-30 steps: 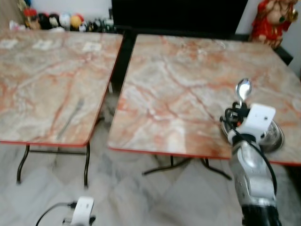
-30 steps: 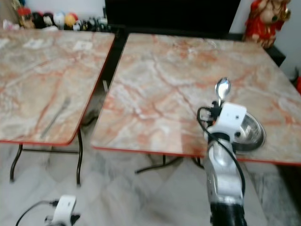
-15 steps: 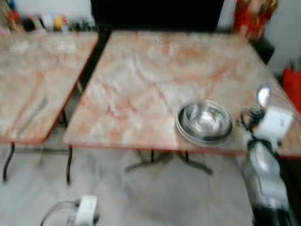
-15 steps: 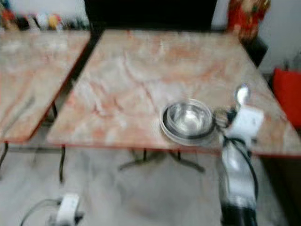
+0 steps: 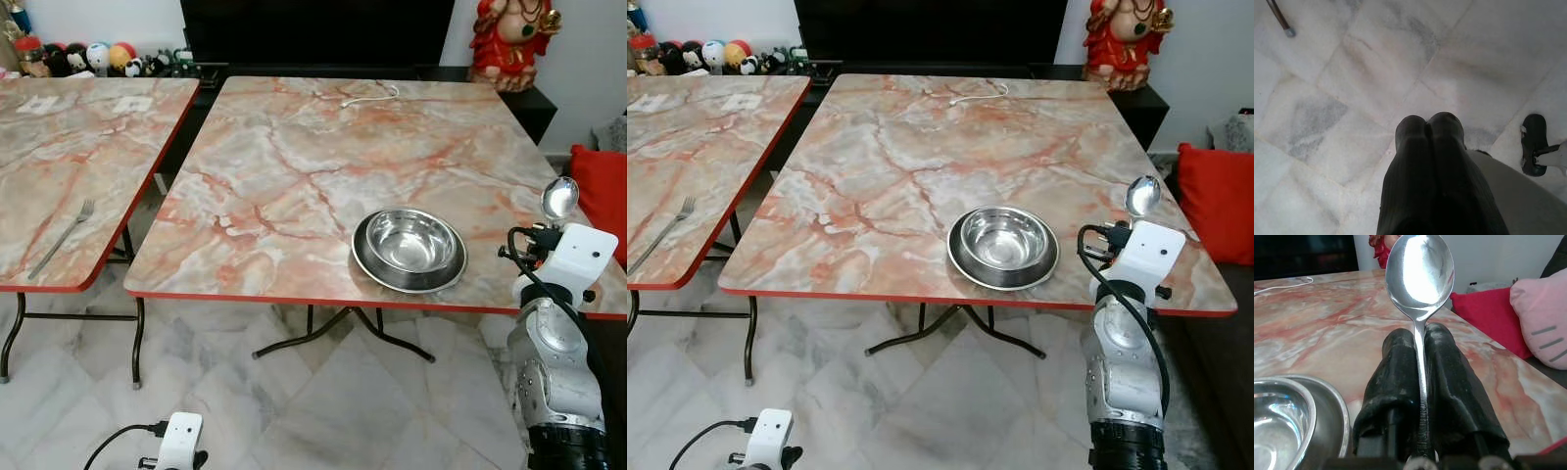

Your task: Setting the table

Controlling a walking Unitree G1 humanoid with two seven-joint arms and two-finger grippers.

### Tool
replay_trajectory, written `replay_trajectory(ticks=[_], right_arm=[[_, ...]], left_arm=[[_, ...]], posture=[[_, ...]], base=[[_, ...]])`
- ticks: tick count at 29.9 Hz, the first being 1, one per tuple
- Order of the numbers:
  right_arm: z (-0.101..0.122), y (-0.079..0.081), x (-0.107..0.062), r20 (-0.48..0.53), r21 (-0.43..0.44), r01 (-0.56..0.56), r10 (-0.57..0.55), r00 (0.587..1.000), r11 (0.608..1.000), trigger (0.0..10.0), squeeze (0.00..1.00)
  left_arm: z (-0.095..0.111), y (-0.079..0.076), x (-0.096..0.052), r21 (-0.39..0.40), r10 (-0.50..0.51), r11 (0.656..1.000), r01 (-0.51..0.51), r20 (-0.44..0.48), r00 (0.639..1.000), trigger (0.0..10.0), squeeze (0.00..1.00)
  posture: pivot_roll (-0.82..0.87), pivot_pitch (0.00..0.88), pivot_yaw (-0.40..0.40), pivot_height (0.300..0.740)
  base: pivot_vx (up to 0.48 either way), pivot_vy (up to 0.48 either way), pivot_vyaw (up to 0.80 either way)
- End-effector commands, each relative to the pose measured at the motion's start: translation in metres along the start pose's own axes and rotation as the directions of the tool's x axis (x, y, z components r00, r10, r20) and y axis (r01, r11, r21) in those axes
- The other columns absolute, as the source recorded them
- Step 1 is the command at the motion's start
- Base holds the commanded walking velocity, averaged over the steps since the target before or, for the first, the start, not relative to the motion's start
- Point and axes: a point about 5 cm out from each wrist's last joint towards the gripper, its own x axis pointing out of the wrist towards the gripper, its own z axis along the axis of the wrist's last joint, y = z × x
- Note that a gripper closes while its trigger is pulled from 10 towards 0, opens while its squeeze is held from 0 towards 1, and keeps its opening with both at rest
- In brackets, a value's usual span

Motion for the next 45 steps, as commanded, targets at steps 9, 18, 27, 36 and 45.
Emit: replay_trajectory(ticks=[9,18,27,36,45], right_arm=[[0.008,-0.006,0.008,0.016,-0.003,0.047,-0.047,0.999,0.999,10.0,0.0],[0.015,-0.031,0.017,0.034,-0.051,0.128,-0.126,0.991,0.99,10.0,0.0],[0.018,-0.054,0.031,-0.045,-0.141,0.136,-0.144,0.989,0.981,10.0,0.0],[0.004,-0.053,0.041,-0.238,-0.163,-0.108,0.067,0.969,0.981,10.0,0.0],[-0.025,-0.054,0.043,-0.366,-0.099,-0.16,0.114,0.924,0.982,10.0,0.0]], left_arm=[[-0.005,0.002,-0.001,-0.004,0.002,1.0,-0.002,-0.023,1.0,10.0,0.0],[-0.004,0.002,-0.001,-0.001,0.003,1.0,-0.003,-0.02,1.0,10.0,0.0],[-0.003,0.001,-0.001,0.001,-0.001,1.0,0.001,-0.02,1.0,10.0,0.0],[-0.001,0.001,0.0,0.008,-0.014,1.0,0.014,-0.022,1.0,10.0,0.0],[-0.001,0.0,0.0,0.014,-0.023,1.0,0.023,-0.021,1.0,10.0,0.0]], posture=[[0.01,0.085,-0.009,0.74],[0.0,0.091,-0.008,0.74],[0.0,0.092,-0.003,0.74],[-0.01,0.097,0.006,0.74],[-0.01,0.086,0.011,0.74]], base=[[0.228,0.0,0.0],[0.0,0.0,0.0],[0.0,0.0,0.0],[0.0,0.0,0.0],[0.0,0.0,0.0]])
